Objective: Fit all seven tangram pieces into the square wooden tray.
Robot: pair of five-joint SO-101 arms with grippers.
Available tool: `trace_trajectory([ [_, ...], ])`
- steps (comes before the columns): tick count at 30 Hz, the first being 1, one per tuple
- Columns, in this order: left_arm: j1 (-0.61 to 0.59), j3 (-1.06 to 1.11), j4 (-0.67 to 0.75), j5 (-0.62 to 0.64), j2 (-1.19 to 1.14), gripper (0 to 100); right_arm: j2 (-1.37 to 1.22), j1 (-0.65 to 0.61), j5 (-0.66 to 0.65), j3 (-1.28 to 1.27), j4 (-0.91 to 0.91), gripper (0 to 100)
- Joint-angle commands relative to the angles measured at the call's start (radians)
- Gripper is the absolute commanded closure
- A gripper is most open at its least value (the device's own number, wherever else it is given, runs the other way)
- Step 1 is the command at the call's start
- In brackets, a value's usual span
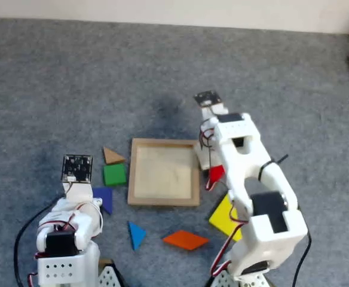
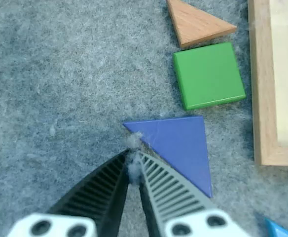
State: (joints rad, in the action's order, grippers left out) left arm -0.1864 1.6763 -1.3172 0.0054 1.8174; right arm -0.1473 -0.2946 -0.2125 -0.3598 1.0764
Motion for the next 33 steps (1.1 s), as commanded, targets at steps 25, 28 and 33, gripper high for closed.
trace_trajectory([
  [25, -0.010, 0.021, -0.005, -0.002, 0.005, 100, 0.216, -0.389, 0.364, 0.013, 0.002, 80.3],
  [28, -0.010, 0.021, -0.005, -0.002, 0.005, 100, 0.183, -0.449, 0.416, 0.047, 0.008, 80.3],
  [33, -0.010, 0.021, -0.005, -0.002, 0.005, 100, 0.076, -0.489, 0.483, 0.145, 0.010, 80.3],
])
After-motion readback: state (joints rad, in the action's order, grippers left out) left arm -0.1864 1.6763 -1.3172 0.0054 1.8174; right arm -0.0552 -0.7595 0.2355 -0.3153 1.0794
